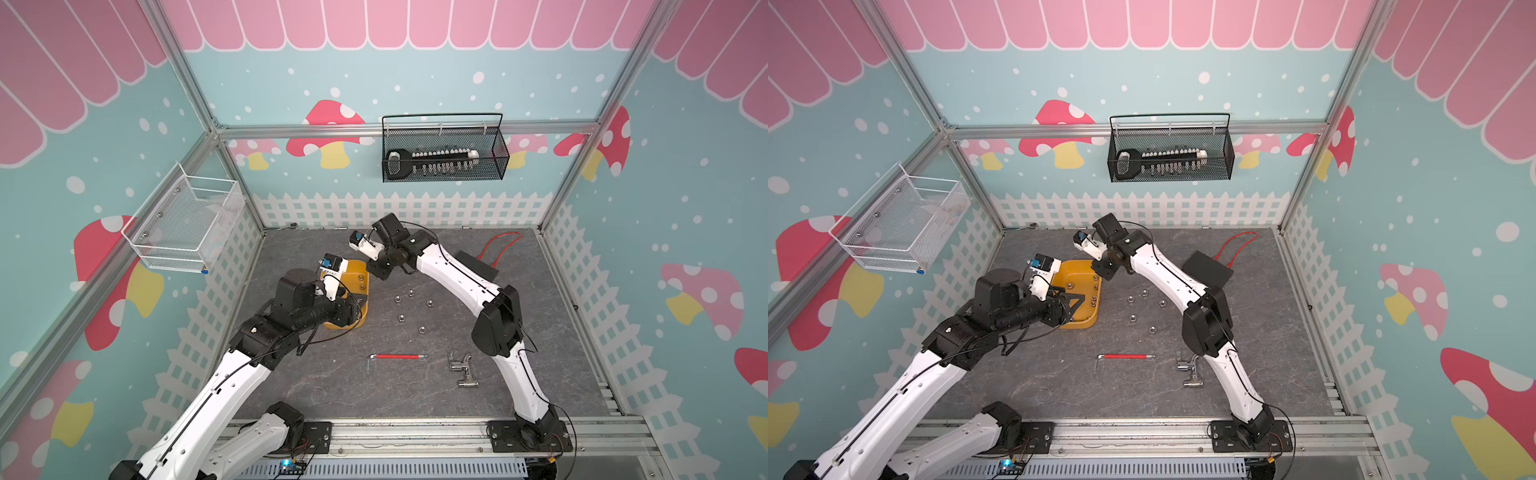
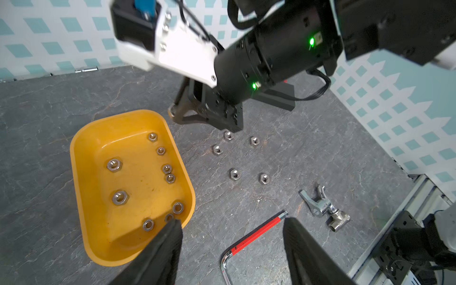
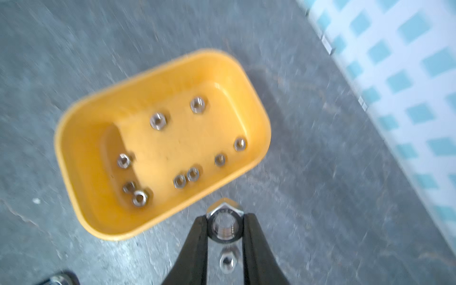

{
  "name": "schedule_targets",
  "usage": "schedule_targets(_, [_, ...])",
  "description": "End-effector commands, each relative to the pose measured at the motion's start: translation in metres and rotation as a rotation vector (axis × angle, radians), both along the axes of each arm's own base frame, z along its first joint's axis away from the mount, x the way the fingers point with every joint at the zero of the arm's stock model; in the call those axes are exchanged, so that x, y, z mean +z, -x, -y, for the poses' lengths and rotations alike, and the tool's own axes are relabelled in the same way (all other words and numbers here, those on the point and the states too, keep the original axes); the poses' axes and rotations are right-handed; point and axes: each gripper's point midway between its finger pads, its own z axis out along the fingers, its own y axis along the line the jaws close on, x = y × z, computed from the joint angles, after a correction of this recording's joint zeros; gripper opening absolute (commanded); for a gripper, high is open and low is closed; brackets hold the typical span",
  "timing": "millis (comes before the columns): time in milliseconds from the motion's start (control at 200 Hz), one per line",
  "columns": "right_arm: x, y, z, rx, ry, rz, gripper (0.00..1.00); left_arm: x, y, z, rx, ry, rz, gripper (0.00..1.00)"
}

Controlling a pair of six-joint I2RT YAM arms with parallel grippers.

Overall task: Put the nuts on the desktop into the storage box
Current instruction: Place the nut in the storage box, then pick up the nut from the center of the board.

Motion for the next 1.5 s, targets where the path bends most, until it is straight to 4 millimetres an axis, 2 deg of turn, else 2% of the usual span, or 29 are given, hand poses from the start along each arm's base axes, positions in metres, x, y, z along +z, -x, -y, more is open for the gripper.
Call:
schedule_targets(0, [-0.038, 0.016, -0.021, 0.075, -0.013, -0.147, 0.01, 0.014, 0.005, 0.004, -0.032, 0.020, 0.033, 0.69])
schedule_targets(205, [-0.070, 0.016, -0.038, 0.093, -0.024, -0.196, 0.08, 0.009, 0.004, 0.005, -0.034, 0.015, 0.018, 0.69])
schedule_targets(405, [-0.079, 0.016, -0.043, 0.095, -0.021, -0.201, 0.59, 0.010, 0.003, 0.006, -0.036, 0.011, 0.020, 0.69])
schedule_targets(480, [-0.074, 0.015, -0.042, 0.089, -0.023, -0.188, 0.68, 0.010, 0.002, 0.007, -0.039, 0.013, 0.019, 0.69])
schedule_targets(635, [-0.054, 0.006, -0.033, 0.035, -0.009, -0.125, 0.71, 0.011, 0.001, 0.010, -0.049, 0.014, 0.013, 0.69])
schedule_targets(685, [-0.049, 0.000, -0.024, -0.003, 0.015, -0.095, 0.72, 0.010, 0.000, 0.012, -0.056, 0.016, 0.008, 0.69])
schedule_targets(760, [-0.047, -0.011, 0.000, -0.081, 0.077, -0.057, 0.72, 0.007, 0.000, 0.016, -0.076, 0.017, -0.007, 0.69])
schedule_targets(811, [-0.052, -0.018, 0.020, -0.138, 0.128, -0.051, 0.72, 0.003, 0.001, 0.021, -0.094, 0.017, -0.023, 0.69])
schedule_targets(916, [-0.081, -0.027, 0.068, -0.246, 0.261, -0.070, 0.71, -0.004, 0.000, 0.032, -0.122, 0.003, -0.050, 0.69])
schedule_targets(956, [-0.097, -0.024, 0.085, -0.272, 0.311, -0.096, 0.71, -0.006, 0.000, 0.035, -0.125, -0.007, -0.048, 0.69])
schedule_targets(1031, [-0.123, -0.013, 0.102, -0.284, 0.360, -0.149, 0.70, -0.008, -0.001, 0.041, -0.130, -0.019, -0.042, 0.69])
schedule_targets(1176, [-0.145, 0.001, 0.103, -0.265, 0.334, -0.188, 0.69, -0.009, -0.003, 0.046, -0.134, -0.028, -0.033, 0.69])
schedule_targets(1496, [-0.172, 0.002, 0.099, -0.246, 0.343, -0.223, 0.69, -0.014, -0.003, 0.044, -0.122, -0.043, -0.036, 0.69])
